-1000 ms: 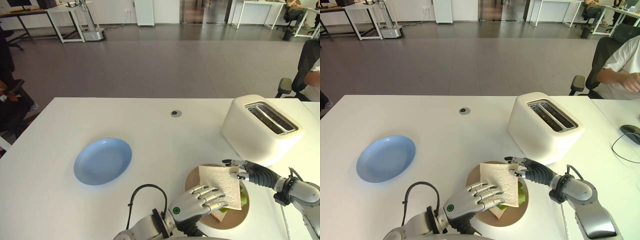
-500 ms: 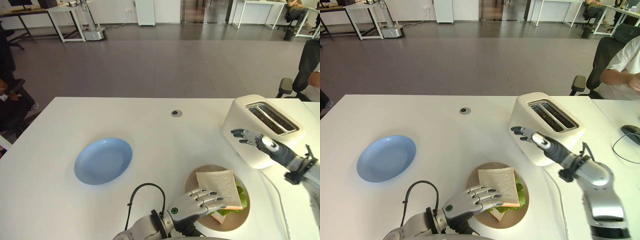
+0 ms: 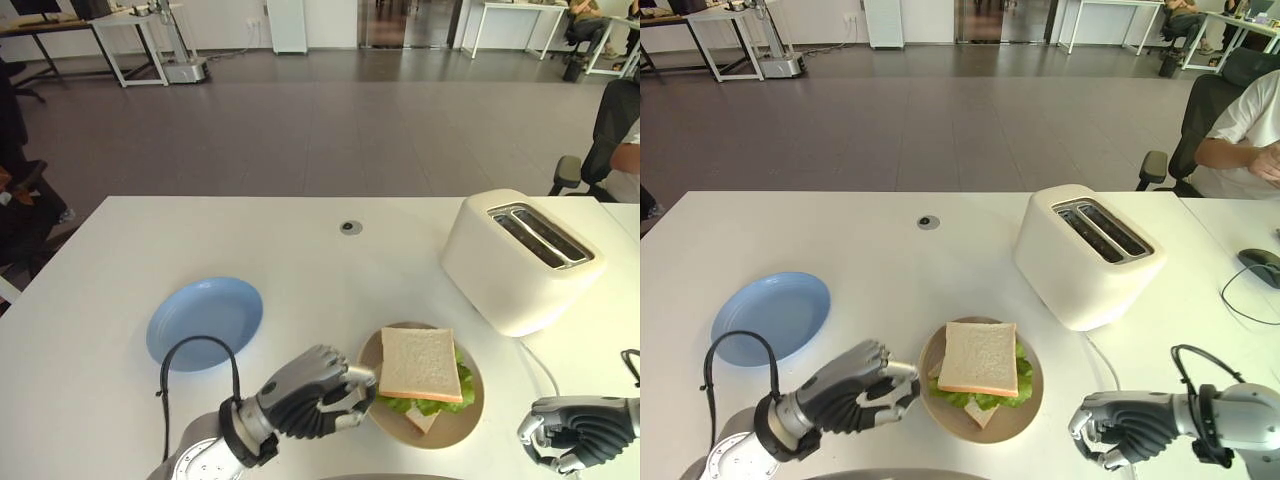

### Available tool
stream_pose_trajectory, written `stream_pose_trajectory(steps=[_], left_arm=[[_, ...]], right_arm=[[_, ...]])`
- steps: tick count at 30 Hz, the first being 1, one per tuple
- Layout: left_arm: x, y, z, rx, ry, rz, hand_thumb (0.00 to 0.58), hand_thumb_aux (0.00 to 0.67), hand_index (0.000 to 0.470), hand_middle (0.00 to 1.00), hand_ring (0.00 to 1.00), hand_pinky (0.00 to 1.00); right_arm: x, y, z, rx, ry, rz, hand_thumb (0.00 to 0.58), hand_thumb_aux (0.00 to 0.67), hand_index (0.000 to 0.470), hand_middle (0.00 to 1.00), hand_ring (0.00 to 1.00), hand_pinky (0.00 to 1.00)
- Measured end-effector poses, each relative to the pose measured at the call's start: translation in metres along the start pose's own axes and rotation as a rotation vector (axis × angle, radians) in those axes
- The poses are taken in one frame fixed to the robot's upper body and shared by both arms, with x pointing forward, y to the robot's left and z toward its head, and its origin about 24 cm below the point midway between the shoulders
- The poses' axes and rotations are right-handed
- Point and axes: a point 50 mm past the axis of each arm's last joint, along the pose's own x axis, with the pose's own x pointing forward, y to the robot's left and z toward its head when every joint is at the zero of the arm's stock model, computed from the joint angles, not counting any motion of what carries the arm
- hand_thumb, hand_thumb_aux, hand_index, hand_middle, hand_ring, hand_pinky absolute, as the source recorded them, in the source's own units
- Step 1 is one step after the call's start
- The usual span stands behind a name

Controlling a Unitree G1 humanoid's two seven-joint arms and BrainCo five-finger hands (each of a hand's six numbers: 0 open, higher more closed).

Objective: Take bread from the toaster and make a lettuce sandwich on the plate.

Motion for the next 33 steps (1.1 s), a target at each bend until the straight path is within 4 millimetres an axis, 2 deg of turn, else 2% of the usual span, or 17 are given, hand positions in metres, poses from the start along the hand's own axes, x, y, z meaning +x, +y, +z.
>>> stream_pose_trajectory(steps=[3,8,13,14,15,17,18,21,22,26,27,28,29,30,31,32,33], left_arm=[[-0.015,-0.04,-0.022,-0.109,0.16,-0.275,0.58,0.67,0.47,1.0,1.0,1.0],[0.023,-0.047,-0.023,-0.056,0.092,-0.241,0.58,0.67,0.47,1.0,1.0,1.0],[0.068,-0.025,-0.053,0.063,0.171,0.004,0.58,0.67,0.47,1.0,1.0,1.0],[0.074,-0.017,-0.062,0.122,0.211,0.052,0.58,0.67,0.47,1.0,1.0,1.0],[0.079,-0.008,-0.072,0.182,0.254,0.101,0.58,0.67,0.47,1.0,1.0,1.0],[0.091,0.01,-0.089,0.279,0.294,0.158,0.58,0.67,0.47,1.0,1.0,1.0],[0.096,0.017,-0.096,0.3,0.305,0.17,0.58,0.67,0.47,1.0,1.0,1.0],[0.107,0.034,-0.11,0.342,0.314,0.201,0.58,0.67,0.47,1.0,1.0,1.0],[0.111,0.037,-0.111,0.348,0.305,0.21,0.58,0.67,0.47,1.0,1.0,1.0],[0.116,0.037,-0.11,0.351,0.282,0.224,0.58,0.67,0.47,1.0,1.0,1.0],[0.114,0.036,-0.108,0.349,0.279,0.229,0.58,0.67,0.47,1.0,1.0,1.0],[0.11,0.03,-0.104,0.33,0.268,0.232,0.58,0.67,0.47,1.0,1.0,1.0],[0.104,0.024,-0.098,0.303,0.256,0.238,0.573,0.599,0.42,1.0,1.0,1.0],[0.097,0.014,-0.09,0.266,0.239,0.238,0.454,0.357,0.251,1.0,1.0,1.0],[0.09,0.007,-0.081,0.225,0.223,0.245,0.031,0.018,0.013,0.78,0.78,0.78],[0.085,0.002,-0.073,0.164,0.201,0.262,0.0,0.0,0.0,0.38,0.38,0.38],[0.082,-0.001,-0.063,0.068,0.16,0.293,0.0,0.0,0.0,0.01,0.01,0.01]], right_arm=[[0.028,0.001,-0.009,0.007,0.024,-0.026,0.58,0.67,0.47,1.0,1.0,1.0],[0.061,-0.013,-0.013,-0.026,0.016,-0.181,0.58,0.67,0.47,1.0,1.0,1.0],[0.098,-0.038,-0.006,0.028,-0.018,-0.406,0.58,0.67,0.47,1.0,1.0,1.0],[0.105,-0.045,-0.006,0.039,-0.019,-0.435,0.579,0.649,0.455,1.0,1.0,1.0],[0.113,-0.052,-0.006,0.055,-0.019,-0.468,0.57,0.583,0.409,1.0,1.0,1.0],[0.129,-0.067,-0.006,0.084,-0.013,-0.526,0.576,0.612,0.429,1.0,1.0,1.0],[0.136,-0.074,-0.005,0.1,-0.024,-0.555,0.58,0.67,0.47,1.0,1.0,1.0],[0.159,-0.107,0.0,0.132,-0.049,-0.664,0.58,0.67,0.47,1.0,1.0,1.0],[0.163,-0.117,0.001,0.14,-0.052,-0.704,0.541,0.497,0.348,1.0,1.0,1.0],[0.166,-0.124,0.002,0.144,-0.064,-0.755,0.466,0.373,0.262,1.0,1.0,1.0],[0.165,-0.123,0.002,0.142,-0.073,-0.759,0.387,0.284,0.199,1.0,1.0,1.0],[0.162,-0.121,0.002,0.132,-0.083,-0.758,0.175,0.11,0.077,1.0,1.0,1.0],[0.159,-0.117,0.002,0.132,-0.101,-0.761,0.0,0.0,0.0,1.0,1.0,1.0],[0.153,-0.112,0.005,0.124,-0.134,-0.762,0.0,0.0,0.0,0.43,0.43,0.43],[0.148,-0.108,0.008,0.116,-0.177,-0.755,0.0,0.0,0.0,0.27,0.27,0.27],[0.143,-0.105,0.012,0.124,-0.225,-0.752,0.0,0.0,0.0,0.0,0.0,0.0],[0.138,-0.101,0.016,0.135,-0.274,-0.747,0.0,0.0,0.0,0.0,0.0,0.0]])
